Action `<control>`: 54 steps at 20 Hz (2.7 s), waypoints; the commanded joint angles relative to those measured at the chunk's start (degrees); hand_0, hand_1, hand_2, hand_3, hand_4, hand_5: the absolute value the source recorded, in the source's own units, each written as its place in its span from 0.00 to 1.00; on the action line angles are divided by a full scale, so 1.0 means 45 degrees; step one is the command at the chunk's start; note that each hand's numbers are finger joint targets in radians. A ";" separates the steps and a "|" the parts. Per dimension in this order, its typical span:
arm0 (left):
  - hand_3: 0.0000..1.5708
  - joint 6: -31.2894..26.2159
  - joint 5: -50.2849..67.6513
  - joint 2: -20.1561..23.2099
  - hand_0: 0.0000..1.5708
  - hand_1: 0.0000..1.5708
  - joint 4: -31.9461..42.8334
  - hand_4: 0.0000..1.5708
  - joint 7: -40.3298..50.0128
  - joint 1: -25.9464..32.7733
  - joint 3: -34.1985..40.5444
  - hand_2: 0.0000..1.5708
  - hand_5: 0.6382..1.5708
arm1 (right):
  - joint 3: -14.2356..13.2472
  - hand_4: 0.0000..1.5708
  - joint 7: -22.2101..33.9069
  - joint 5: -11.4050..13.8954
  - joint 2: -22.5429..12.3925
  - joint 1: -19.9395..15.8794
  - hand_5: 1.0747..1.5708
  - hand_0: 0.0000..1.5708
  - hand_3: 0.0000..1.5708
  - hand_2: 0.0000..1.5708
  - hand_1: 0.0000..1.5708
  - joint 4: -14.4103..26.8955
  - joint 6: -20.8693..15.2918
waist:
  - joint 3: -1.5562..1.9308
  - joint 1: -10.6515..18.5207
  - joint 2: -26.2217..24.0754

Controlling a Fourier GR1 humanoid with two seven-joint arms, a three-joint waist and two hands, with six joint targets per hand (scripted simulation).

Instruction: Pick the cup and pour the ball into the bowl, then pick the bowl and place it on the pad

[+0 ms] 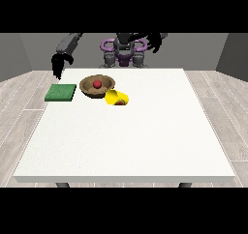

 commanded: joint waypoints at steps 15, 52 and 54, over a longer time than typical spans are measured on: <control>0.00 -0.8941 0.9033 0.6375 0.00 0.00 0.0812 0.19 -0.1866 -0.0053 0.7219 0.00 0.93 | 0.0346 0.00 -0.1573 0.0641 0.1655 -0.1439 1.00 0.00 0.00 0.00 0.00 0.1027 -0.2145 | 0.0172 0.0862 0.1959; 0.00 -1.0449 1.0340 0.9259 0.00 0.00 0.3521 0.46 -0.1831 0.1280 0.9395 0.00 1.00 | 0.1260 0.66 0.3318 0.1349 0.0120 -0.2662 0.93 1.00 1.00 1.00 1.00 0.1791 -0.4752 | 0.0151 -0.0503 0.0338; 0.00 -1.0993 1.0128 0.9087 0.00 0.00 0.4231 0.46 -0.2663 0.2201 0.9486 0.00 1.00 | 0.1984 0.65 0.3783 0.2024 0.0176 -0.2389 0.94 1.00 1.00 1.00 1.00 0.1162 -0.5084 | 0.0150 -0.0857 -0.0005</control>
